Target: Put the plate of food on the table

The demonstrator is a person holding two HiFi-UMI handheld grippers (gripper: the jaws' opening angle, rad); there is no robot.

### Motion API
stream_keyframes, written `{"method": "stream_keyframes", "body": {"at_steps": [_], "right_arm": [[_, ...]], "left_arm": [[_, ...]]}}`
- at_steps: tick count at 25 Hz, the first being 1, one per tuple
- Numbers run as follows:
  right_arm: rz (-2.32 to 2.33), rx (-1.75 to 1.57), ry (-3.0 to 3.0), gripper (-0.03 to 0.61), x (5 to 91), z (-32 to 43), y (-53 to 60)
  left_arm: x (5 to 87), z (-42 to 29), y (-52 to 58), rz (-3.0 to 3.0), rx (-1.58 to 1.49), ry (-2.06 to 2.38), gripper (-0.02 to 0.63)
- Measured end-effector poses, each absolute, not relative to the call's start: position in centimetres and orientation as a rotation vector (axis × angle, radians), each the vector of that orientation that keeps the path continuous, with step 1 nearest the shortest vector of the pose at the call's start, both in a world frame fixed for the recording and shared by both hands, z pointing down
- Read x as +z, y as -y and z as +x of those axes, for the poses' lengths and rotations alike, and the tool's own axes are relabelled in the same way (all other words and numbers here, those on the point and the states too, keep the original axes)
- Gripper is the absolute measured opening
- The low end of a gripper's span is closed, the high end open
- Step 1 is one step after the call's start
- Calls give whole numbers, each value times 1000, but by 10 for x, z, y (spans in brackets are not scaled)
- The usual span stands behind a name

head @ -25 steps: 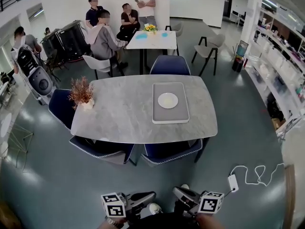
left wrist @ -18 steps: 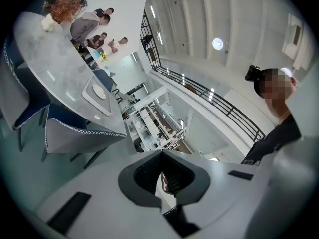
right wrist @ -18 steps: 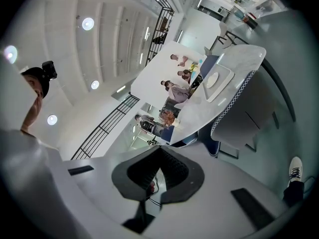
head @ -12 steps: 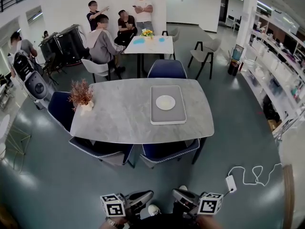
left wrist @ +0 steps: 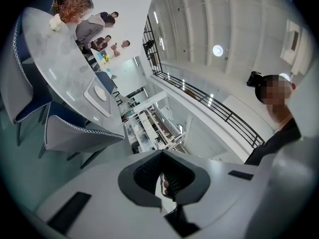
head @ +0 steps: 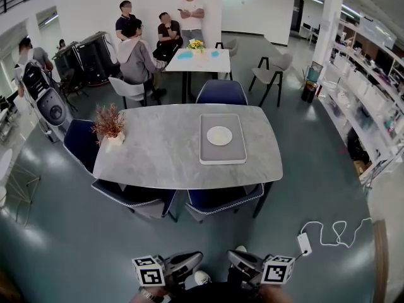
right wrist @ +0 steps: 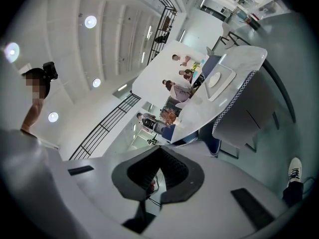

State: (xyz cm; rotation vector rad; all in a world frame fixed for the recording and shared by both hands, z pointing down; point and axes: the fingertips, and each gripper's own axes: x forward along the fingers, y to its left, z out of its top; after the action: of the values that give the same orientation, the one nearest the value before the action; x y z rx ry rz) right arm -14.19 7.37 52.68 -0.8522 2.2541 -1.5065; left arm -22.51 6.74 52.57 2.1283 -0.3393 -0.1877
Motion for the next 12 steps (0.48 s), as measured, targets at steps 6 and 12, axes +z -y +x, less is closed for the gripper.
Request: {"method": "stream_keyframes", "body": {"at_steps": [6, 12], "right_arm": [[-859, -1504, -2254, 11, 530, -144, -72], [-848, -1520, -2253, 11, 531, -149, -69]], "left_arm": [[522, -224, -64, 2144, -189, 323, 9], [522, -228, -64, 2154, -177, 327, 9]]}}
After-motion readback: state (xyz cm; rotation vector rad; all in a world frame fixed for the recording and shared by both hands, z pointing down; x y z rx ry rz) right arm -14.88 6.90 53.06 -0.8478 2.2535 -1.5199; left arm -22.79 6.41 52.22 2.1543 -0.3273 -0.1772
